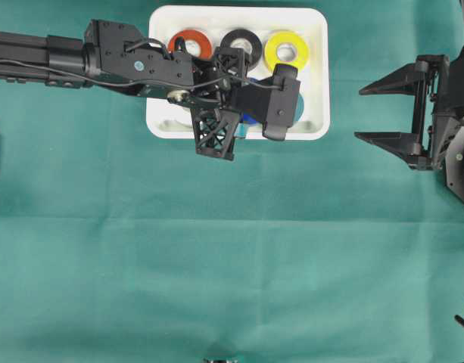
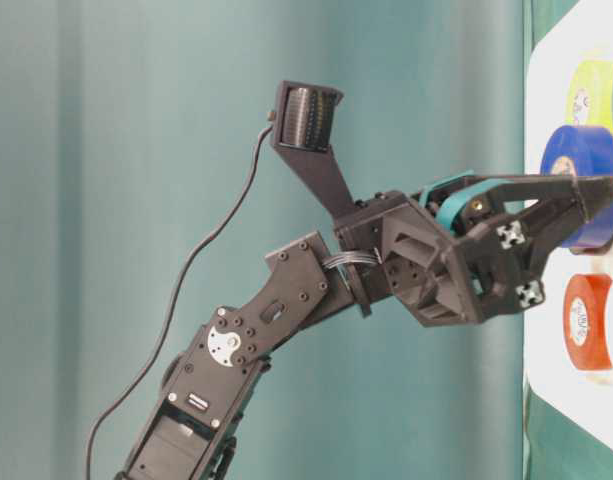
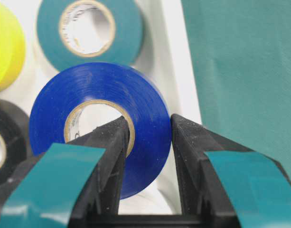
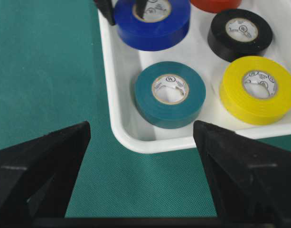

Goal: Put the tape alternately from left to right into the white case.
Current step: 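Lift the blue roll and carry it into the tray's center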

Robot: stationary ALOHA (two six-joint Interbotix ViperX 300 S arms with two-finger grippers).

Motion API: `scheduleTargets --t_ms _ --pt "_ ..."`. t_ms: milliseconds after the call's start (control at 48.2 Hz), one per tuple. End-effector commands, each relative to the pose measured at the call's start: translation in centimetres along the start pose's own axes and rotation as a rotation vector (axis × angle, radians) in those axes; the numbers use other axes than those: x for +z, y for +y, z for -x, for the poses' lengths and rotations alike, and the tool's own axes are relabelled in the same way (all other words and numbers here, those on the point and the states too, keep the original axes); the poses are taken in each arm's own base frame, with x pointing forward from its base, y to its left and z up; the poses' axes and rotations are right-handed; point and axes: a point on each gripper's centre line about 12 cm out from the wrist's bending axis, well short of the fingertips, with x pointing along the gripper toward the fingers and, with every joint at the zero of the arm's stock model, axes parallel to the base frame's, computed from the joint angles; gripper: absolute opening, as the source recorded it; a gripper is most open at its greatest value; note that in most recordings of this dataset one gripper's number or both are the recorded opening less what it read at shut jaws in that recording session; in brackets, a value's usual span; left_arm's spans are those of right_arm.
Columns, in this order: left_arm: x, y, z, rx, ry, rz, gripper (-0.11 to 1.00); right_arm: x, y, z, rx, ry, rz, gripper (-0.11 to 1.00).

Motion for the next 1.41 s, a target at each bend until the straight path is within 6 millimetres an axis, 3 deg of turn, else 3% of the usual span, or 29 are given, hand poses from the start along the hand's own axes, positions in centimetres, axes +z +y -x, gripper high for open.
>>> scheduleTargets --t_ms 0,664,892,1016,1389 --pt "1.3 0.7 2.0 0.025 -0.058 0.000 0.25 0.5 0.1 0.0 0.003 -0.015 -0.003 0.54" --pt "0.8 0.7 1.6 0.029 -0.071 0.012 0.26 0.5 0.1 0.0 0.007 -0.019 -0.005 0.54" --pt "0.9 0.7 1.8 0.030 -0.074 0.010 0.86 0.5 0.1 0.0 0.004 -0.016 -0.004 0.54" --pt "0.9 0.7 1.8 0.030 -0.074 0.013 0.75 0.5 0.1 0.0 0.005 -0.018 -0.004 0.54" --pt "0.2 -0.2 5.2 0.029 -0.104 0.015 0.76 0.5 0.1 0.0 0.005 -0.018 -0.006 0.54"
